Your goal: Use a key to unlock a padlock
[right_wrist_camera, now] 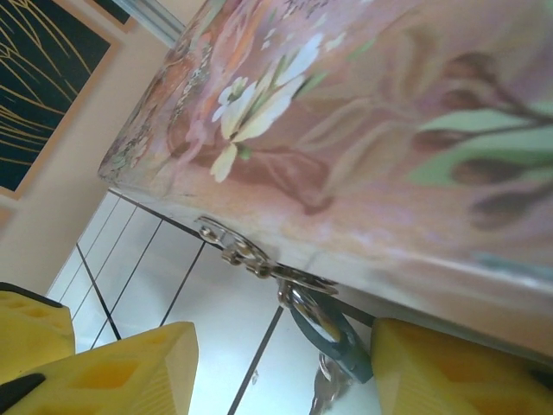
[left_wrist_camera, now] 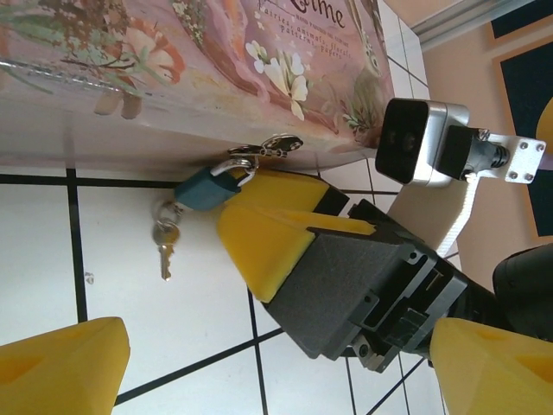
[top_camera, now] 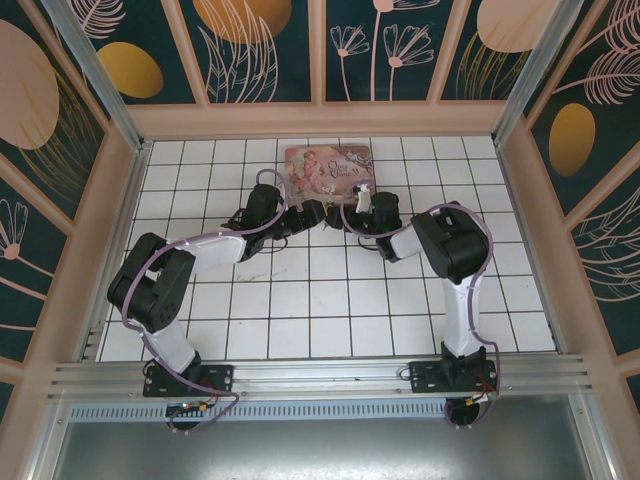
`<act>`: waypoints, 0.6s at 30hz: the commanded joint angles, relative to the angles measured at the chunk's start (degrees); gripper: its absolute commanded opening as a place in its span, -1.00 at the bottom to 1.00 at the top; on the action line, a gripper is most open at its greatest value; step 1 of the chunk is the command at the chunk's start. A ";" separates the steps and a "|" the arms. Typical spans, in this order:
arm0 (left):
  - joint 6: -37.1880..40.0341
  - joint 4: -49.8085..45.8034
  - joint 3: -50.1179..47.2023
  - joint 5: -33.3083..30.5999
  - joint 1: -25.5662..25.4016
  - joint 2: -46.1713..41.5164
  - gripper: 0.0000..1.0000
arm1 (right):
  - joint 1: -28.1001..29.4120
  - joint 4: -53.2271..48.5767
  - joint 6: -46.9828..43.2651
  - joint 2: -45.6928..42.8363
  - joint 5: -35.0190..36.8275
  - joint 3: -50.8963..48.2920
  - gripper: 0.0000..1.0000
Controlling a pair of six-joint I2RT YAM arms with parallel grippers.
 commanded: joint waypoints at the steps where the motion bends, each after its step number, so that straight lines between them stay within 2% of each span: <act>1: -0.49 2.25 0.01 1.15 0.19 0.64 0.80 | 0.43 -1.32 0.80 2.07 -1.42 1.70 0.08; 9: -1.12 3.19 -0.10 1.49 0.25 0.65 0.80 | 0.61 -3.05 0.96 3.76 0.57 3.19 -0.02; 18: -1.67 3.81 0.05 2.03 0.20 0.65 0.80 | 0.69 -4.00 1.10 4.56 1.76 3.57 -0.40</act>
